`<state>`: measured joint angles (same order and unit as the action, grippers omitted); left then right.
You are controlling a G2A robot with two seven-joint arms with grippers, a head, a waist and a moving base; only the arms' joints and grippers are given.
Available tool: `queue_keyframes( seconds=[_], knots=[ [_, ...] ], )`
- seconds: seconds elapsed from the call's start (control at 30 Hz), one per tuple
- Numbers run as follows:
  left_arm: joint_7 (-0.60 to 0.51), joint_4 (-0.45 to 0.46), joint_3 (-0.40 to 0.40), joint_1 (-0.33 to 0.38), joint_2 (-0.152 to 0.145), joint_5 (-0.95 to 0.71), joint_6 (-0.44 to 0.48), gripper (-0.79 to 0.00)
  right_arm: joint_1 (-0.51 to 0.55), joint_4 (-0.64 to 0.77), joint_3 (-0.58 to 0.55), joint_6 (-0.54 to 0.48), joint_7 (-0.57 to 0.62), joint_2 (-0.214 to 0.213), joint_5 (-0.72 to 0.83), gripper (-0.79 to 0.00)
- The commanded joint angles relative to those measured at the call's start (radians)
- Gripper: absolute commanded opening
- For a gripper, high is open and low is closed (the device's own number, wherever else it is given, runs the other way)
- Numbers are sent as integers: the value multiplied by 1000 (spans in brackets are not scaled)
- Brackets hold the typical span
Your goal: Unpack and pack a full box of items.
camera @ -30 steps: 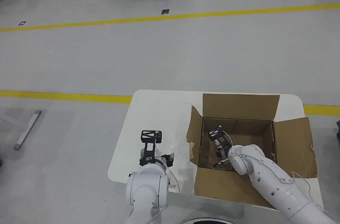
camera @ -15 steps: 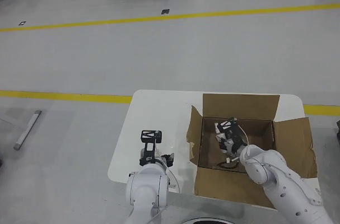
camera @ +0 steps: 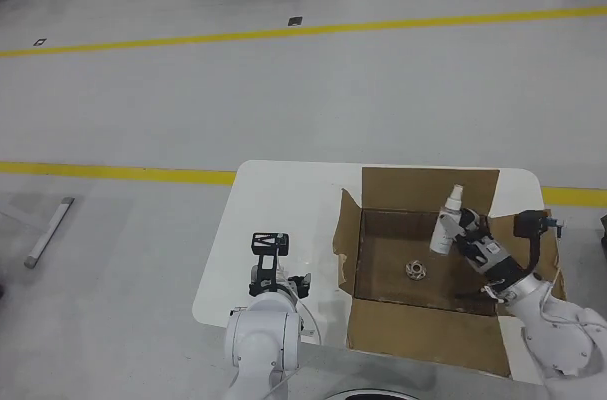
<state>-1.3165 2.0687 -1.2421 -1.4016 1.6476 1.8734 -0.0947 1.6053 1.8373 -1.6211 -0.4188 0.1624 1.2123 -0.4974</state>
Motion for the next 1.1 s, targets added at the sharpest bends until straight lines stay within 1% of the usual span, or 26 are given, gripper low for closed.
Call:
queue_keyframes(
  seconds=[0.0,0.07,0.13,0.5,0.6,0.77,0.87,0.97,1.07],
  knots=[
    [0,0,0,0,0,0,0,0,23,2,-39,-65,-5,-2,102,-785],
    [0,0,0,0,0,0,0,0,32,-10,-68,-116,16,-6,183,-785],
    [0,0,0,0,0,0,0,0,27,-30,-81,-137,53,-10,216,-785],
    [0,0,0,0,0,0,0,0,24,-34,-81,-136,59,-10,218,-785],
    [0,0,0,0,0,0,0,0,31,0,-106,-126,34,-12,164,-785],
    [0,0,0,0,0,0,0,0,71,67,-246,-87,-48,-18,82,-785],
    [0,0,0,0,0,0,0,0,110,86,-337,-74,-83,-19,87,-785],
    [0,0,0,0,0,0,0,0,142,72,-422,-53,-77,-23,66,-785],
    [0,0,0,0,0,0,0,0,170,43,-482,-34,-60,-26,41,-785]
  ],
)
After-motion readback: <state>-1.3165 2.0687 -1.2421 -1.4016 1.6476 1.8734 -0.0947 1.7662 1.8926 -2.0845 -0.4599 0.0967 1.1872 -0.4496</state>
